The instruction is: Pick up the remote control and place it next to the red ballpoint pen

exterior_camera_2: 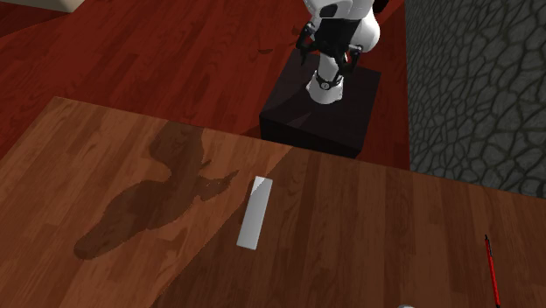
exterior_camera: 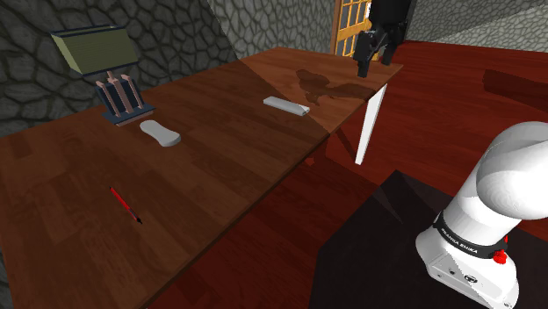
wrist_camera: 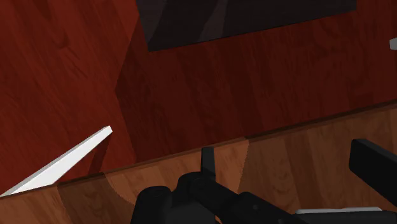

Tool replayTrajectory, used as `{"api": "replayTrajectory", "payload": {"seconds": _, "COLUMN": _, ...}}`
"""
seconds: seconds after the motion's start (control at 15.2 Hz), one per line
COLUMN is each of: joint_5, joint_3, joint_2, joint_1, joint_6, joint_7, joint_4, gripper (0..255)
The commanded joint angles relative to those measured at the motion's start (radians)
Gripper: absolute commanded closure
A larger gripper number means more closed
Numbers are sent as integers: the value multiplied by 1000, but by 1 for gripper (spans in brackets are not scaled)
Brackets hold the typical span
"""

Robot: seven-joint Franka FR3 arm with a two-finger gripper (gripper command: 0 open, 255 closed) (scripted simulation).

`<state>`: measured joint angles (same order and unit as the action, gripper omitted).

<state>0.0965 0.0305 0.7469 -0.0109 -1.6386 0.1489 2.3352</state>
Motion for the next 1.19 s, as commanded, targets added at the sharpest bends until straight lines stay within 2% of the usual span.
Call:
{"api": "replayTrajectory", "payload": {"seconds": 0.0, "joint_5": 0, "joint_3": 0, "joint_2": 0, "joint_1": 0, "joint_6": 0, "joint_7": 0, "joint_4": 0, "gripper": 0}}
{"api": "replayTrajectory", "payload": {"seconds": 0.53, "joint_5": -5, "joint_3": -50, "joint_2": -292, "joint_1": 6, "joint_6": -187, "joint_7": -50, "joint_4": -96, "gripper": 0}}
{"api": "replayTrajectory", "payload": {"seconds": 1.12, "joint_5": -46, "joint_3": -89, "joint_2": -641, "joint_1": 9, "joint_6": -314, "joint_7": -119, "joint_4": -305, "gripper": 0}}
